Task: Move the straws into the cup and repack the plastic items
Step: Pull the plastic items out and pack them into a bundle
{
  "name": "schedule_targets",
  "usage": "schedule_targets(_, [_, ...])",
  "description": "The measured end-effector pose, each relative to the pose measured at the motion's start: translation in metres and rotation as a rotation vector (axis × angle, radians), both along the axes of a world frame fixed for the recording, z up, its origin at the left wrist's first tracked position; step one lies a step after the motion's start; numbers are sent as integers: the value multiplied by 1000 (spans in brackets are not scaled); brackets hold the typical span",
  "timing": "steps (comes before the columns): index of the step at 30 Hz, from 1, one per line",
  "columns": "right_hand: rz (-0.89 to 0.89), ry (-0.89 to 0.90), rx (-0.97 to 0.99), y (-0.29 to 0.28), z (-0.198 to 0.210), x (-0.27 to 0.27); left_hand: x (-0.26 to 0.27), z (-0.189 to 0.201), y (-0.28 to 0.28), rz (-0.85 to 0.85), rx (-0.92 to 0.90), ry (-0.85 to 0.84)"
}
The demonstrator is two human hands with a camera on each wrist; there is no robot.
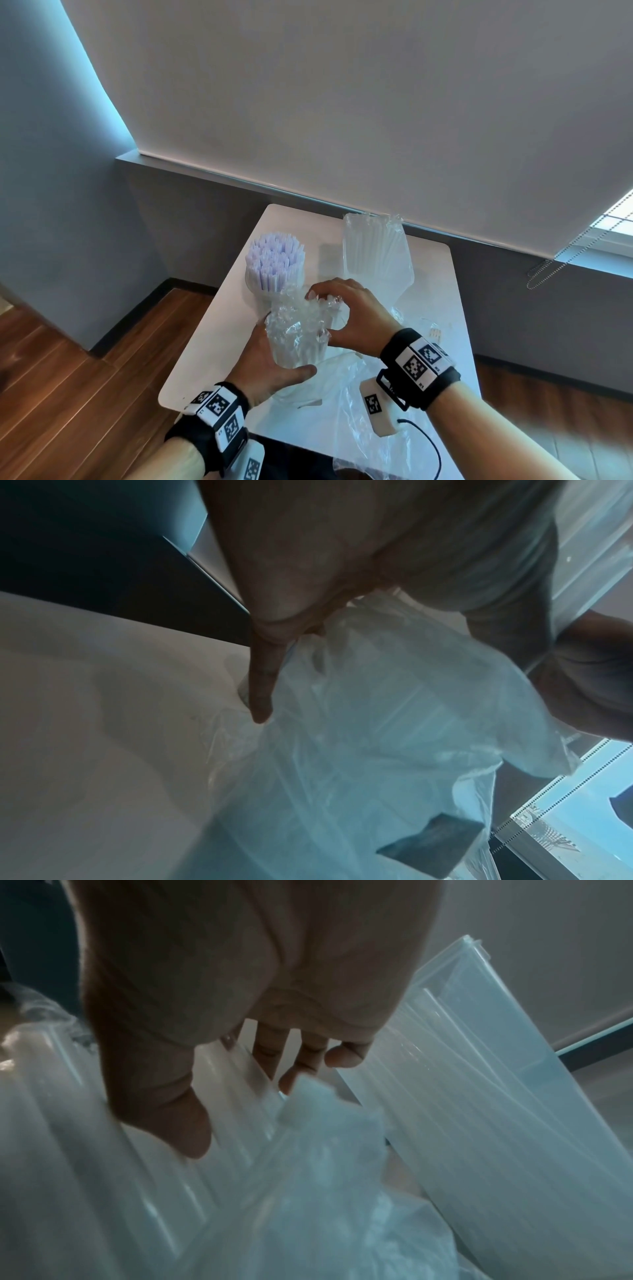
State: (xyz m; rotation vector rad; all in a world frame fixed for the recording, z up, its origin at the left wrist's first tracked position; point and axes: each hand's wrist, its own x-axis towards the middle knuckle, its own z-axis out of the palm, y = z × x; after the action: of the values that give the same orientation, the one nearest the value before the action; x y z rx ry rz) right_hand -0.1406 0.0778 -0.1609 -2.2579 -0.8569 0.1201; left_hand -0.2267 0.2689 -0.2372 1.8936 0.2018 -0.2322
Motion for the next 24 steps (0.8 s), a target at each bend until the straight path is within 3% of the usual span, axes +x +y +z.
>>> schedule_targets(7, [12, 47, 65, 2, 5, -4, 1, 0, 1, -10, 3, -8])
schedule_targets(12, [18, -35, 110, 6, 7, -7, 3, 1, 3, 16, -8, 0])
schedule_targets(20, [-191, 46, 292, 15, 1, -11, 2, 5, 3, 25, -43, -4])
schedule_targets(24, [-168, -84, 250, 14, -1, -11, 2, 5, 3, 32, -36, 2])
